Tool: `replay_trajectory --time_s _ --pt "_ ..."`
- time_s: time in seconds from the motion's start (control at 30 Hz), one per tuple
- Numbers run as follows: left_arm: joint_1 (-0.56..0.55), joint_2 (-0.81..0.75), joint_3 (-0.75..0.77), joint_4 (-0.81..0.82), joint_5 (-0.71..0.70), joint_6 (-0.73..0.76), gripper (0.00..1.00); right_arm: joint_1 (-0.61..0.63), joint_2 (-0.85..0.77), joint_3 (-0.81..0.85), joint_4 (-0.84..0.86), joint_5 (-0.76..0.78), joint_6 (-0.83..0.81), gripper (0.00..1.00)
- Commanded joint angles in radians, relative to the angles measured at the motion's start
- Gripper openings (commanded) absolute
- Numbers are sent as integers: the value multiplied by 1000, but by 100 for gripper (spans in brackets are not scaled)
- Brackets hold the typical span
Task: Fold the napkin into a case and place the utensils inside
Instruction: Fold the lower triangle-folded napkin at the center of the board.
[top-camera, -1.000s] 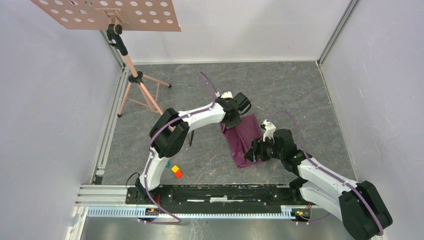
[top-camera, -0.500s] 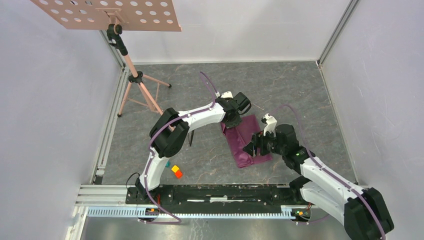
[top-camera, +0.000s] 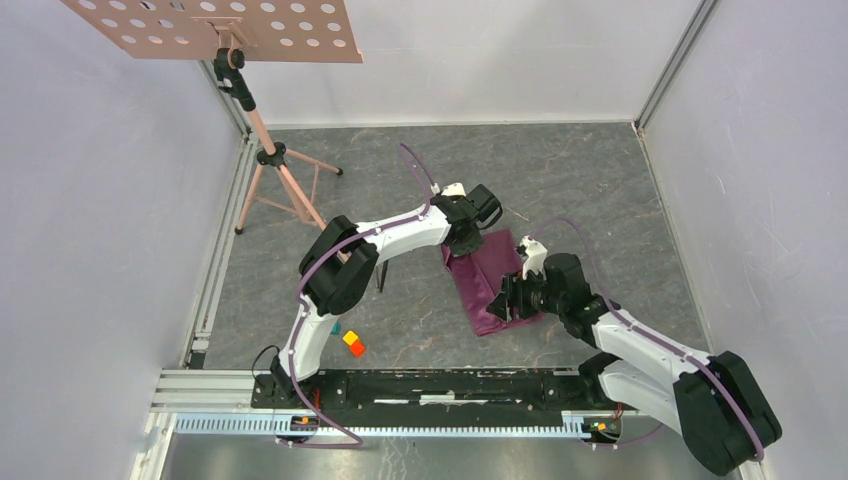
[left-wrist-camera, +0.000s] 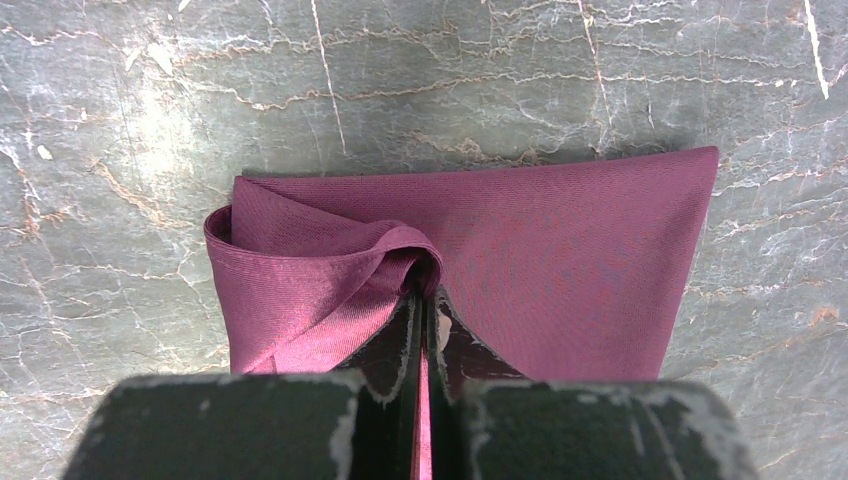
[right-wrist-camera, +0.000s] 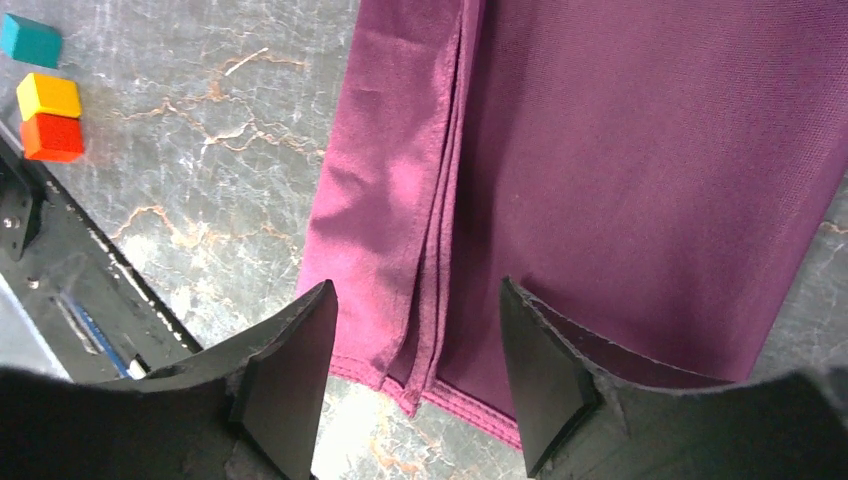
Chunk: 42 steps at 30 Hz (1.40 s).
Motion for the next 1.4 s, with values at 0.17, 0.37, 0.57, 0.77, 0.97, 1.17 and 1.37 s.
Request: replay_trajectory --time_s 0.17,0.37,0.57,0.77,0.97,1.17,1.37 --pt "-5 -9 29 6 5 55 2 51 131 50 155 96 -33 59" --pt "-6 -11 26 6 15 60 2 85 160 61 188 153 5 44" --pt "-5 -32 2 48 57 88 3 89 143 -11 231 197 99 10" --pt "-4 -123 -91 172 172 126 30 88 70 -73 261 257 172 0" --pt "1 -243 -159 205 221 200 54 88 68 -75 268 258 187 0" --pt "73 -346 -313 208 192 231 53 88 58 -83 275 258 196 0" --pt "150 -345 -386 253 229 244 35 88 57 -89 281 249 197 0"
